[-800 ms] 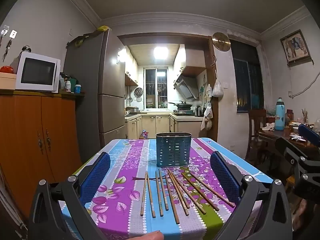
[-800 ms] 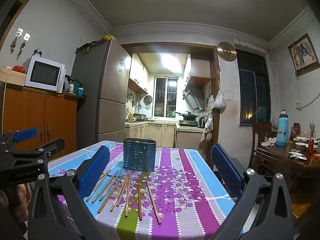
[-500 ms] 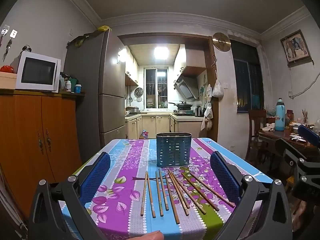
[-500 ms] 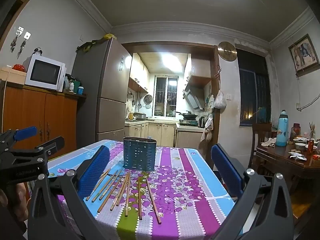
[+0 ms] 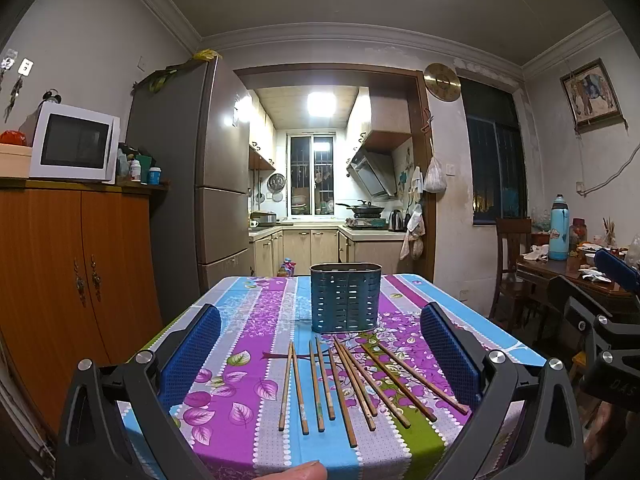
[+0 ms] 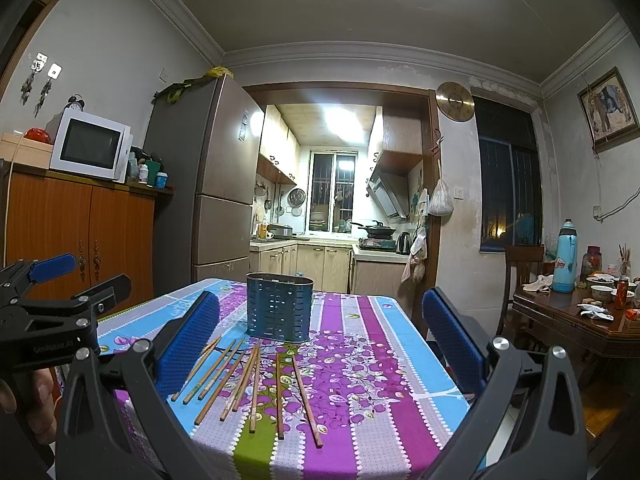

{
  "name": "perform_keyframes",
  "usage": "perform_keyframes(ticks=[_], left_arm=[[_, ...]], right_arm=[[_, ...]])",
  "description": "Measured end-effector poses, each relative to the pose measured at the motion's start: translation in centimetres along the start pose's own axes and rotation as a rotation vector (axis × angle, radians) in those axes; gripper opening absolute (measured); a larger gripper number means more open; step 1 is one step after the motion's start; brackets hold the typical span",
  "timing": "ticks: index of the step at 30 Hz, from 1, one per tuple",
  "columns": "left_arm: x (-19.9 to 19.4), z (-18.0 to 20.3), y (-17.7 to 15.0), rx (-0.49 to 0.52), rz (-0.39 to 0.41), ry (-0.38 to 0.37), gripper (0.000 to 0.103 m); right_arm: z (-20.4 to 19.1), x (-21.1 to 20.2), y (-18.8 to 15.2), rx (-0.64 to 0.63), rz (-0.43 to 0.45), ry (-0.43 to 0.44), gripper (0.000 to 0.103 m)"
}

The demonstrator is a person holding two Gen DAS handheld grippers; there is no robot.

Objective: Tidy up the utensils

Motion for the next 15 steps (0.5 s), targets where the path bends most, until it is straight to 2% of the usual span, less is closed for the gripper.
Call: perform_keyframes(ticks=[15], left_arm=[[0.38,0.17,-0.14,0.006,-0.009,-0.003,0.100]], right_arm=[[-0.07,0.10,0.13,0.000,-0.001,0.000,0.098]])
Point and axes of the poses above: each gripper's, at about its wrist camera, not at the fingertips, and x roughly the way its jaws point, z to its right, y to its top, the point moved 9 cm from there along x, roughly the way its jaws point, and after that the axes turned 3 degrees about x, right-handed, at the moved point
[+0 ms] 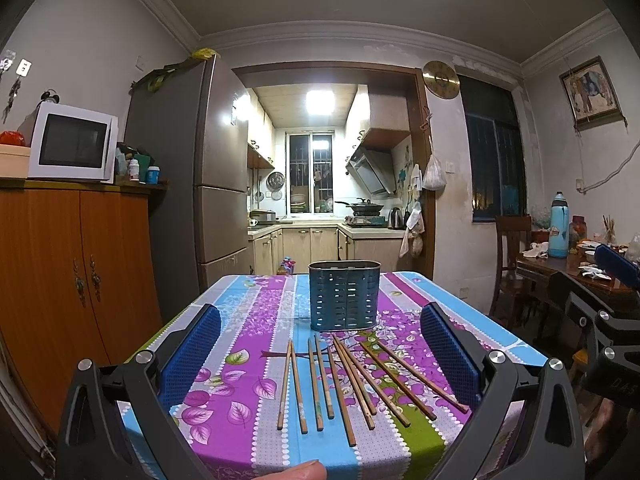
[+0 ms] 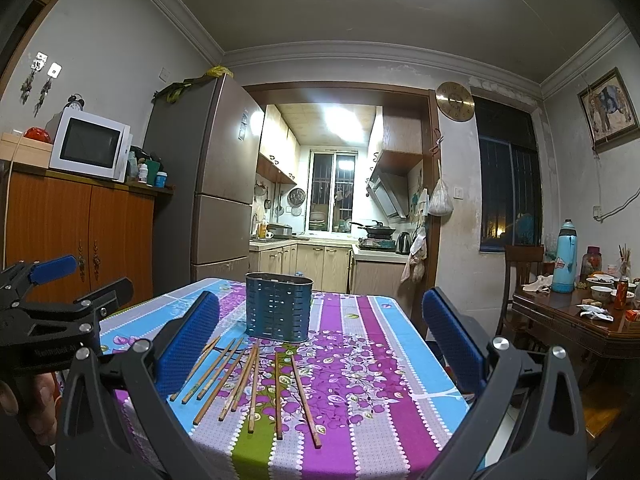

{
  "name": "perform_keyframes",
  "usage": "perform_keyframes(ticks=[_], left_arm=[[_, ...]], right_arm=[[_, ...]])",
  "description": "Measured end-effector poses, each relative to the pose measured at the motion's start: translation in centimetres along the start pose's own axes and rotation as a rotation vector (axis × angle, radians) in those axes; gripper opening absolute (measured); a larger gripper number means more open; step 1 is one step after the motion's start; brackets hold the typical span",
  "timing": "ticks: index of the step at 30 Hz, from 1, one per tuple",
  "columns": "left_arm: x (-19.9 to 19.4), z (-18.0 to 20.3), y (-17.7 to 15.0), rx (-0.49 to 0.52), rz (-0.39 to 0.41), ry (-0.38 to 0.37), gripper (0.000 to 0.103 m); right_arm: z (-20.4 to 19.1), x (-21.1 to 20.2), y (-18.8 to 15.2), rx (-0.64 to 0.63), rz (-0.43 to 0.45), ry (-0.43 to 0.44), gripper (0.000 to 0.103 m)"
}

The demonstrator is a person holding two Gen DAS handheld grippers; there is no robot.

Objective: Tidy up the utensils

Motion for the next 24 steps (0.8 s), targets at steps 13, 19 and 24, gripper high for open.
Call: perform_keyframes(ticks=[13,19,24], left_arm=[[0.10,0.13,-0.11,0.003,-0.002,0.000,0.100],[0.23,0.17,-0.17,0.000,-0.005,-0.002,0.100],[0.27,0.22,-0.22,0.000,-0.005,-0.002,0.100]], right_arm=[[-0.09,-0.03,0.04,-0.001,-0.001,-0.001,0.098],[-0.10,-0.02,0.02,-0.002,-0.002,-0.001,0.098],[-0.10,-0.01,0.02,-0.002,-0.002,0.000,0.098]])
Point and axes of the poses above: each gripper's, at about its wrist camera, not at the fingertips, and x roughly the way its jaws point, z to its right, y to its top, the point moved 9 cm from there along x, roughly the way its jaws point, and after that the axes turned 3 degrees about x, right-handed, at the moved point
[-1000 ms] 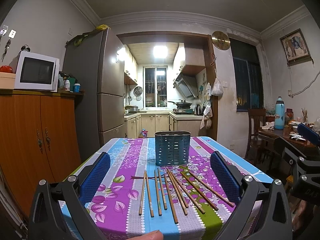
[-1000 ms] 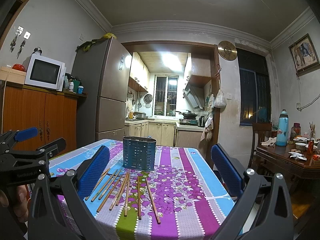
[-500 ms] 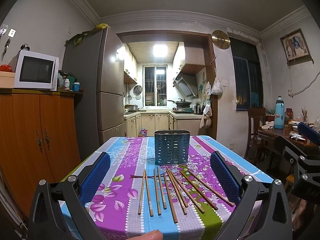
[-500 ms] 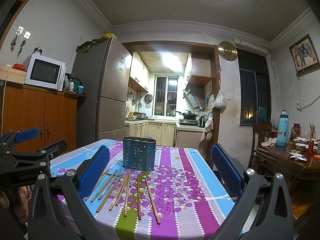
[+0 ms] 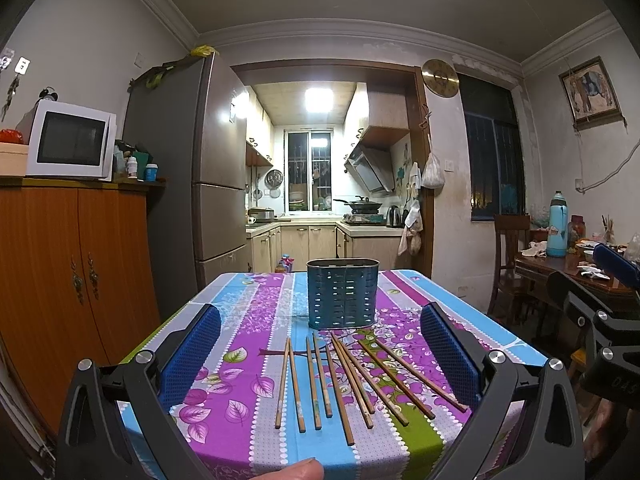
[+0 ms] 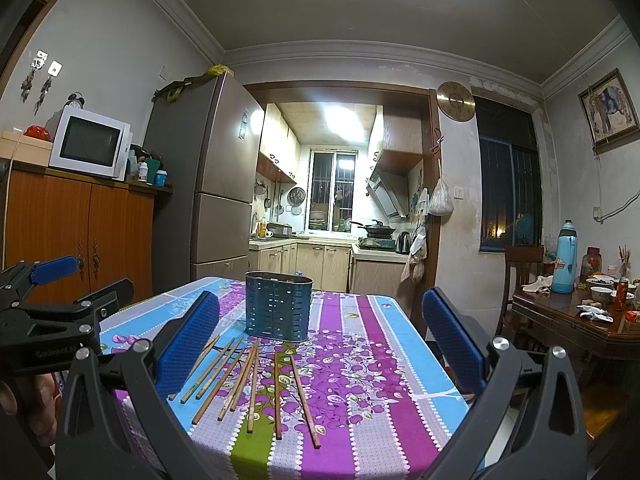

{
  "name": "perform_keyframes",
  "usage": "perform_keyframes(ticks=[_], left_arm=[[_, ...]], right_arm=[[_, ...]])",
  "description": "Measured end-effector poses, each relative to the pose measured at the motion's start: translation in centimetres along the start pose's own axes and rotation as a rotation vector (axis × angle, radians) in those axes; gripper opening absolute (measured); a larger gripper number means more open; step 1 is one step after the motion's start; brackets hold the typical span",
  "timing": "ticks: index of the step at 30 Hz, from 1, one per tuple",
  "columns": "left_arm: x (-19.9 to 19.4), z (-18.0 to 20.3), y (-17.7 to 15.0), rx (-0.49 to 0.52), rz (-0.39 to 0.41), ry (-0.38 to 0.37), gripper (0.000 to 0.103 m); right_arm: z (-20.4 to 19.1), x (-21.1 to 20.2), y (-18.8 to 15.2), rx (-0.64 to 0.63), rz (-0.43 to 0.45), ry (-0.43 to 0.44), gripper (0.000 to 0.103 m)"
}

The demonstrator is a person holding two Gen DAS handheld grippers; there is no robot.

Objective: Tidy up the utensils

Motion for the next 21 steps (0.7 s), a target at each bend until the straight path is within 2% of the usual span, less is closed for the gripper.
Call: perform_keyframes(ticks=[10,21], left_arm=[[0.5,0.0,-0.1,-0.016,-0.008,-0.023,0.100],[1.2,-0.7,-0.3,0.023,-0.052,0.024,0.100]], right_arm=[[-0.2,0.2,-0.5,-0.003,-0.002,0.001,0.098],[-0.4,0.4,-0.6,-0.009,-0.002,0.005,0.098]])
Point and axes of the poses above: each gripper's, at about its wrist camera, not at the fingertips, and x roughly the way its jaws point, z to its right, y to its top, the point moved 9 cm from there along x, roughly the way its jaws point, and after that the axes turned 3 degrees about x, right-handed, at the moved point
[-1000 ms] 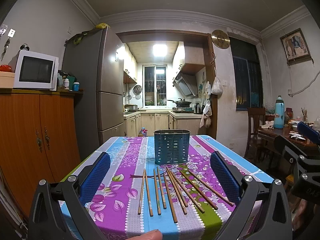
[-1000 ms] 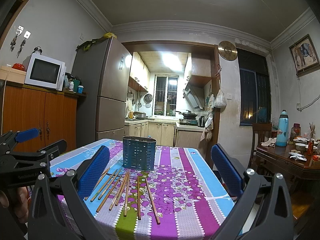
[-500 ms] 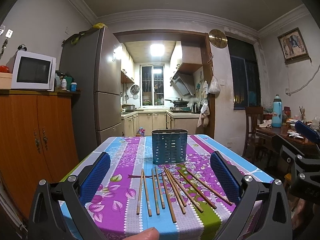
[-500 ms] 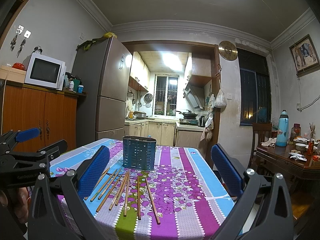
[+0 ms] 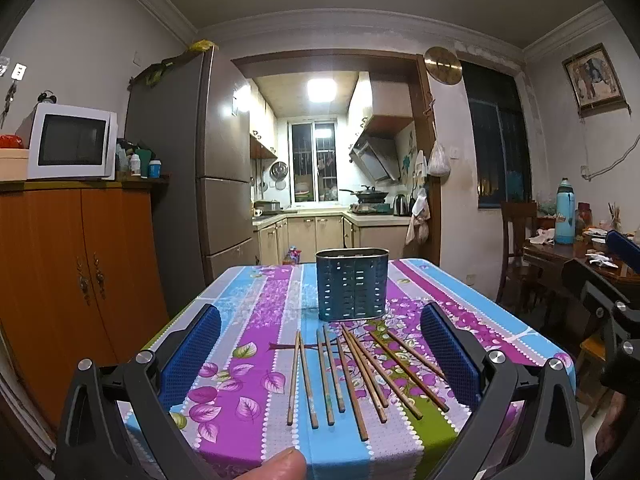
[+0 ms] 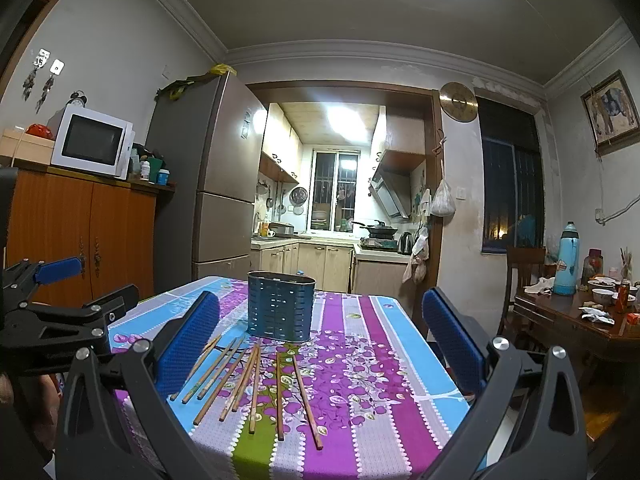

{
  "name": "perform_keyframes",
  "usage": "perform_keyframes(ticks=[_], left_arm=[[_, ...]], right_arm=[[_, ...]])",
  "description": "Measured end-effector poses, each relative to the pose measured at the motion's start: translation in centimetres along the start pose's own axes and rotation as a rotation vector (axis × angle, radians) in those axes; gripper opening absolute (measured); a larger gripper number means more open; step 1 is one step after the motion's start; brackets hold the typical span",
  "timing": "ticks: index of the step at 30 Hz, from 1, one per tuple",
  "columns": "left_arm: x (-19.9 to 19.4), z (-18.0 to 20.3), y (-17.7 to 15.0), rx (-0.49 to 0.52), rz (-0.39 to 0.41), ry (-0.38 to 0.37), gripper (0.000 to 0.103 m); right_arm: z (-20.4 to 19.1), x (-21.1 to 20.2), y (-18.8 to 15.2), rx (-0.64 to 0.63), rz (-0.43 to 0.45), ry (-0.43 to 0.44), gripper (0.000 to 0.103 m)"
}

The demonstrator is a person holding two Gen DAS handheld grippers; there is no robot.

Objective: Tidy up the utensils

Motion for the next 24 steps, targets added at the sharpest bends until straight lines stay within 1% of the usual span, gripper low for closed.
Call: perform_keyframes(ticks=[5,20,23,24], left_arm=[[0.1,-0.3,-0.2,0.002,-0.015,0.009,0.100],[0.5,-0.3,-0.4,0.014,-0.020,-0.009,0.100],[1.7,-1.6,-1.3,-0.008,-0.059,-0.024,0.100],[2.3,-2.4,-1.9,-0.009,-0.075,-0.011,0.100]], right_arm=[[-0.2,0.1,0.0,-0.005,0.000,0.000,0.098],[-0.6,0.3,0.0,-0.011,-0.003,-0.001,0.098],[-1.0,1.2,-1.8,0.040,-0.098,0.106,0.098],[-1.1,1.5,-2.8,0.060,-0.135,0.135,0.096]])
Point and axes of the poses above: each gripper's, at about its wrist camera, not at the fingertips, and x roughly the way its jaws point, z to its right, y to its top, the point moved 9 cm from there along x, roughly the way its jaws point, and after that the axes turned 3 degrees about x, right-handed, at the moved point
